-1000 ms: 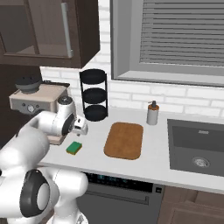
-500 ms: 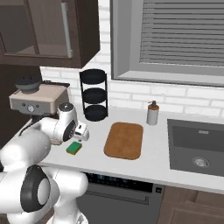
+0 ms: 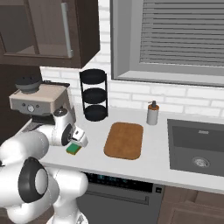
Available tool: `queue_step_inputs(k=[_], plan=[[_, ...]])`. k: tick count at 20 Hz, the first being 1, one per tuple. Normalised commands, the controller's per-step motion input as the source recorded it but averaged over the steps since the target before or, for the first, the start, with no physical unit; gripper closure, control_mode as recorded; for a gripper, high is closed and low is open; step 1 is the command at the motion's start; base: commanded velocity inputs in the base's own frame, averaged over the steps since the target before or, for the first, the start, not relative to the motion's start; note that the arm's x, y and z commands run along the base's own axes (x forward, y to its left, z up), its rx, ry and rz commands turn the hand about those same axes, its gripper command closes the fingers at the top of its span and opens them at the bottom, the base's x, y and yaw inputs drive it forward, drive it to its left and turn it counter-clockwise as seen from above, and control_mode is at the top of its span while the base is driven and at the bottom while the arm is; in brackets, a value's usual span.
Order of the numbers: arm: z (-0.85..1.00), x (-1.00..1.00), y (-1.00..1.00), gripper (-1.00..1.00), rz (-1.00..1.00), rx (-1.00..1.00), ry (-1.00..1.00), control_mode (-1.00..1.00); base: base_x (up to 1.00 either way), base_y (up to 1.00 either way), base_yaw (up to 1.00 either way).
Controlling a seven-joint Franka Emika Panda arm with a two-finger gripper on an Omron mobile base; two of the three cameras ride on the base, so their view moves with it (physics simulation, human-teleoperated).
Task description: Pick up the sponge from the counter and clean the cutting board by briefly scrubbing or pressing down on the cutting board. Once finished, release the sponge.
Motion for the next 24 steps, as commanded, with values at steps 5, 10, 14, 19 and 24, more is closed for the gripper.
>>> queue_step_inputs(k=[5,10,14,19,24], plan=[[-0.08,0.0,0.0,-1.0,0.0,0.0,0.08,-1.0,0.0,0.0,0.0],[-0.2,0.0,0.0,-1.0,0.0,0.0,0.05,-1.0,0.0,0.0,0.0],[-0.23,0.03,0.0,-1.0,0.0,0.0,0.02,-1.0,0.0,0.0,0.0],[-0.14,0.02,0.02,-1.0,0.0,-0.01,0.01,-1.0,0.0,0.0,0.0],[-0.06,0.0,0.0,-1.0,0.0,0.0,0.0,-1.0,0.0,0.0,0.0]])
